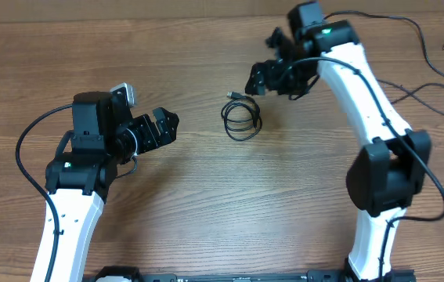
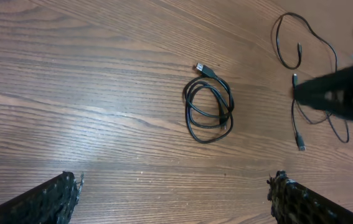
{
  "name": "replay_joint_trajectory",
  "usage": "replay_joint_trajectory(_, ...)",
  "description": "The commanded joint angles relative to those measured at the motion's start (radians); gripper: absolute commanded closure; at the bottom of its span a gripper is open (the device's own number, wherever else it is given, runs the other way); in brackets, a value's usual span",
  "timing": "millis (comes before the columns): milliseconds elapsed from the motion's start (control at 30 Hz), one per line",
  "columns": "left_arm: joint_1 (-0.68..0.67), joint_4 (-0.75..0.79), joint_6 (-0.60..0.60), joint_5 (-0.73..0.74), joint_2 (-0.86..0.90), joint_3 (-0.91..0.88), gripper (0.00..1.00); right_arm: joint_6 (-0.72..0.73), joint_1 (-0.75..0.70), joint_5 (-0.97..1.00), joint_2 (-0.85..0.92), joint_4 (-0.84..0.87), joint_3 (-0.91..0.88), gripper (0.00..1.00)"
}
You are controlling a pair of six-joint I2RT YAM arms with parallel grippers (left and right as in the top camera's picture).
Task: Untangle cables
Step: 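Move the right gripper back left to the small coiled cable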
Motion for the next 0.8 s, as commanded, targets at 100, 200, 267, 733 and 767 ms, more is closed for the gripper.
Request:
replay_joint_trajectory(100,-0.003,-0.003,0.019,-0.014,-0.022,0.019,0.00,0.006,0.045,0.080,0.055,0.037,-0.014,0.42)
replay_joint_trajectory(200,-0.003,0.000,0.019,-0.014,-0.022,0.019,0.00,0.006,0.050,0.080,0.072,0.080,-0.033,0.44)
replay_joint_trajectory(267,-0.003,0.000,0.019,-0.014,-0.022,0.019,0.00,0.006,0.050,0.080,0.087,0.106,-0.048,0.47)
replay_joint_trajectory(733,-0.003,0.000,0.019,-0.014,-0.022,0.019,0.00,0.175,0.050,0.206,0.170,0.178,-0.116,0.62)
replay_joint_trajectory(767,-0.003,0.000,0.019,-0.014,-0.022,0.019,0.00,0.175,0.050,0.226,0.170,0.182,-0.123,0.62)
